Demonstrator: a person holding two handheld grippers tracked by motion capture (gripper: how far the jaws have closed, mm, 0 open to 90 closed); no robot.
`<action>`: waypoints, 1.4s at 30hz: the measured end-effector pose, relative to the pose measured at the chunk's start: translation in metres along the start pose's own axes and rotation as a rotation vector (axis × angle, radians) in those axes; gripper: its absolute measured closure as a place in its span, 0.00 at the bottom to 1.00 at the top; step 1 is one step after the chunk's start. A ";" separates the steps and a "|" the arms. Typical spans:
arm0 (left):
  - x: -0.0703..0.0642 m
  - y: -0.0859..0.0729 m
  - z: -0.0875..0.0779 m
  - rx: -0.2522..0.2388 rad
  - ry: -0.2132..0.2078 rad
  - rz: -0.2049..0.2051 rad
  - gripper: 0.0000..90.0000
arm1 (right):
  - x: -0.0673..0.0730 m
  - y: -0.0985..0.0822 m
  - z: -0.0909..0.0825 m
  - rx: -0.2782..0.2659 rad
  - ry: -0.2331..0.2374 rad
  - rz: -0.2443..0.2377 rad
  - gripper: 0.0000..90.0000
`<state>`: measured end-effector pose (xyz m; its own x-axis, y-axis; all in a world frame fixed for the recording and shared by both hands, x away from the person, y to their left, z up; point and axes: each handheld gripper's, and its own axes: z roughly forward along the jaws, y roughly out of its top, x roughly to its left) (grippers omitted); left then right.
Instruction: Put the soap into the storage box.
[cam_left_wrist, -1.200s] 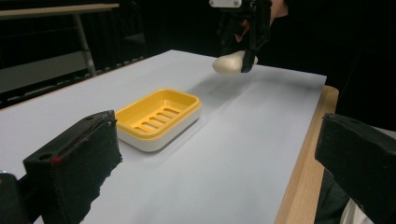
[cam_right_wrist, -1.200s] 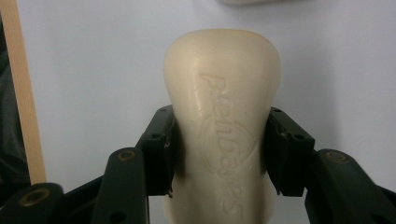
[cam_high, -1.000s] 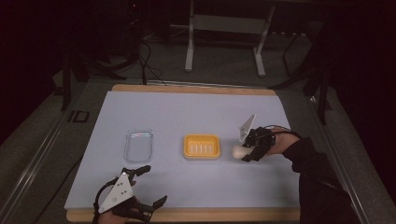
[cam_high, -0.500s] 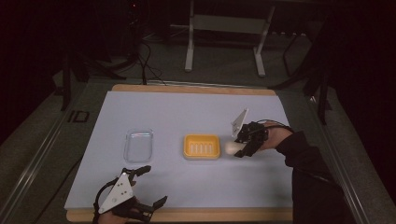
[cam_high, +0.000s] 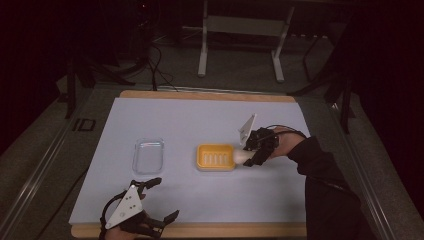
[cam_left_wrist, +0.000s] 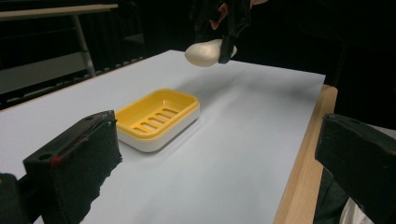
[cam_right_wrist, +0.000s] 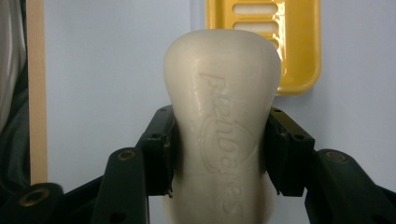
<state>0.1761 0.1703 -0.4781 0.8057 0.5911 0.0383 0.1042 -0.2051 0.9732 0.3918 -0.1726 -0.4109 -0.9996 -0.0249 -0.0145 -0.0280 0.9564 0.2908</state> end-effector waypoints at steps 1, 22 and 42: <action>0.000 0.000 0.000 0.000 0.001 -0.001 0.00 | 0.000 0.001 0.000 -0.001 0.002 0.001 0.55; -0.001 0.000 -0.001 0.002 0.003 0.000 0.00 | -0.008 0.030 -0.001 -0.054 0.011 -0.068 0.55; -0.001 -0.001 -0.003 0.003 0.007 0.002 0.00 | -0.015 0.060 0.008 -0.146 0.031 -0.136 0.55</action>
<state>0.1740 0.1720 -0.4781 0.8019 0.5960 0.0417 0.1043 -0.2085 0.9724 0.4051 -0.1126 -0.4007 -0.9862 -0.1623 -0.0339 -0.1612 0.8911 0.4241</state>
